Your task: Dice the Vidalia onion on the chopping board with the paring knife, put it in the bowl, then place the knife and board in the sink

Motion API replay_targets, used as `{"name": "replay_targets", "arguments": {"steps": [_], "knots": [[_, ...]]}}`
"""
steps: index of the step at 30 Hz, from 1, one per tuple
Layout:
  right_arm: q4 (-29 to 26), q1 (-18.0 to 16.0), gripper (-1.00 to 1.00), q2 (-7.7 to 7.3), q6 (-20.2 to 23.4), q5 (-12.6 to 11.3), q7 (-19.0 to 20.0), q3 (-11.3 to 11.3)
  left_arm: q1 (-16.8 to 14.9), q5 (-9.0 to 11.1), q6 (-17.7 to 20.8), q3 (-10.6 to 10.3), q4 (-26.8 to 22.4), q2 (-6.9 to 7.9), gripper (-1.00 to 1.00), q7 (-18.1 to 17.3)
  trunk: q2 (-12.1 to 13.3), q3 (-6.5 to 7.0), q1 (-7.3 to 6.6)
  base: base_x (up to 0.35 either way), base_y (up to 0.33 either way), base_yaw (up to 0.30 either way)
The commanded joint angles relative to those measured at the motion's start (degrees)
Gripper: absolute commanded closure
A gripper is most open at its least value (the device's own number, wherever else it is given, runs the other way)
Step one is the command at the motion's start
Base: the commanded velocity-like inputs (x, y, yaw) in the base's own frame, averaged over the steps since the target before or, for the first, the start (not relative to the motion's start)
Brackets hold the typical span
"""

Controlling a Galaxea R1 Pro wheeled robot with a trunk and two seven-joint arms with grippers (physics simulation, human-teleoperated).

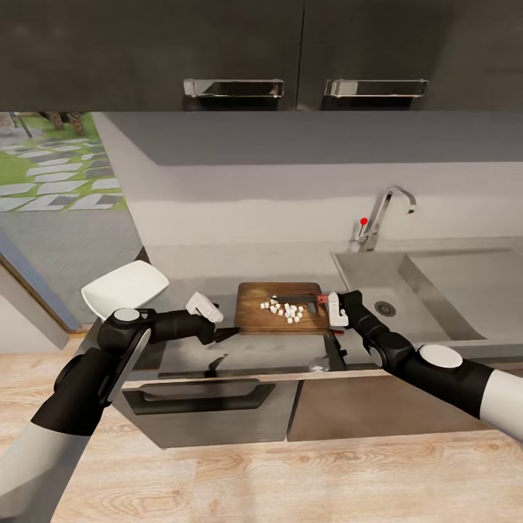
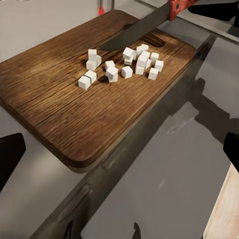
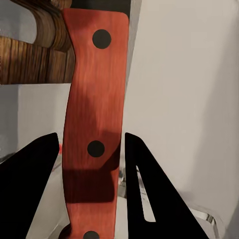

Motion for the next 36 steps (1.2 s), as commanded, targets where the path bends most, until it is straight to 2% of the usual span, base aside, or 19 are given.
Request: {"name": "replay_targets", "arguments": {"steps": [1, 9, 13, 15, 16, 18, 20, 21, 22, 24, 25, 26, 27, 29, 31, 32, 33, 34, 36], "knots": [[-0.08, -0.14, 1.0, -0.04, 0.55, 0.35, -0.22, 0.33, -0.06, 0.08, 0.41, -0.05, -0.04, 0.03, -1.0, -0.07, -0.07, -0.08, 0.02, 0.0, 0.0, 0.0], [-0.43, -0.14, 1.0, -0.04, 0.43, 0.34, -0.29, -0.33, -0.07, 0.08, 0.42, -0.05, -0.06, 0.03, -1.0, -0.07, 2.33, 1.0, -1.3, 0.0, 0.0, 0.0], [-0.65, -0.14, 1.0, -0.11, 0.31, 0.15, -0.03, -5.31, -0.07, 0.08, 0.39, -0.05, -0.12, -0.02, -1.0, -0.07, 3.94, 1.72, -2.18, 0.0, 0.0, 0.0], [-0.68, -0.14, 1.0, -0.12, 0.12, -0.13, 3.01, -11.68, -0.07, 0.08, 0.39, -0.05, -0.14, -0.05, -1.0, -0.07, 4.74, 2.07, -2.62, 0.0, 0.0, 0.0], [-0.69, -0.14, 1.0, -0.13, -0.21, -0.21, 7.82, -17.52, -0.07, 0.08, 0.38, -0.05, -0.14, -0.05, -1.0, -0.07, 5.14, 2.25, -2.84, 0.0, 0.0, 0.0], [-0.69, -0.14, 1.0, -0.07, -0.71, -0.26, 14.48, -25.17, -0.07, 0.08, 0.36, 0.01, -0.14, -0.05, -1.0, -0.07, 5.94, 2.61, -3.28, 0.0, 0.0, 0.0], [-0.69, -0.14, 1.0, -0.05, -0.86, -0.64, 20.44, -31.71, -0.07, 0.08, 0.35, 0.09, -0.14, -0.07, -1.0, -0.07, 6.75, 2.97, -3.72, 0.0, 0.0, 0.0], [-0.7, -0.14, 1.0, -0.05, -0.85, -0.97, 21.16, -32.44, -0.07, 0.08, 0.35, 0.1, -0.14, -0.08, -1.0, -0.07, 7.15, 3.15, -3.94, 0.0, 0.0, 0.0], [-0.7, -0.14, 1.0, -0.01, -0.72, -2.95, 22.77, -34.0, -0.07, 0.08, 0.38, 0.13, -0.14, -0.11, -1.0, -0.07, 7.55, 3.33, -4.16, 0.0, 0.0, 0.0], [-0.7, -0.14, 1.0, 0.01, -0.29, -13.29, 24.08, -35.97, -0.07, 0.08, 0.42, 0.2, -0.14, -0.51, -1.0, -0.07, 8.35, 3.69, -4.6, 0.0, 0.0, 0.0], [-0.66, -0.14, 1.0, -0.01, 0.24, -21.39, 24.27, -36.61, -0.07, 0.08, 0.43, 0.21, -0.14, -0.63, -1.0, -0.07, 8.75, 3.87, -4.82, 0.0, 0.0, 0.0], [-0.61, -0.14, 1.0, -0.02, 0.59, -23.94, 24.31, -36.75, -0.07, 0.08, 0.43, 0.21, -0.14, -0.65, -1.0, -0.07, 9.15, 4.05, -5.04, 0.0, 0.0, 0.0], [-0.41, -0.14, 1.0, -0.03, 3.42, -33.01, 24.41, -37.07, -0.07, 0.08, 0.43, 0.21, -0.14, -0.72, -1.0, -0.07, 9.55, 4.23, -5.25, 0.0, 0.0, 0.0], [-0.31, -0.14, 1.0, -0.04, 9.8, -40.87, 24.58, -37.19, -0.07, 0.08, 0.44, 0.23, -0.14, -0.78, -1.0, -0.07, 10.36, 4.59, -5.69, 0.0, 0.0, 0.0], [-0.27, -0.14, 1.0, -0.04, 17.14, -47.1, 25.15, -37.13, -0.07, 0.08, 0.63, 0.33, -0.18, -0.83, -1.0, -0.07, 11.16, 4.95, -6.13, 0.0, 0.0, 0.0], [-0.26, -0.14, 1.0, -0.04, 18.35, -49.02, 25.56, -37.13, -0.07, 0.08, 0.93, 0.35, -0.38, -0.83, -1.0, -0.07, 11.56, 5.13, -6.35, 0.0, 0.0, 0.0], [-0.2, -0.14, 1.0, -0.04, 19.68, -53.19, 26.93, -37.12, -0.07, 0.08, 1.72, 0.35, -1.77, -0.84, -1.0, -0.07, 11.96, 5.31, -6.57, 0.0, 0.0, 0.0], [-0.14, -0.14, 1.0, -0.04, 19.87, -54.26, 27.26, -37.12, -0.07, 0.08, 1.94, 0.34, -2.15, -0.84, -1.0, -0.07, 12.36, 5.49, -6.79, 0.0, 0.0, 0.0], [1.18, 0.02, 1.0, -0.04, 20.58, -59.27, 28.29, -36.94, -0.07, 0.08, 2.82, 0.31, -3.27, -0.83, -1.0, -0.05, 13.16, 5.84, -7.23, 0.0, 0.0, 0.0]]}}
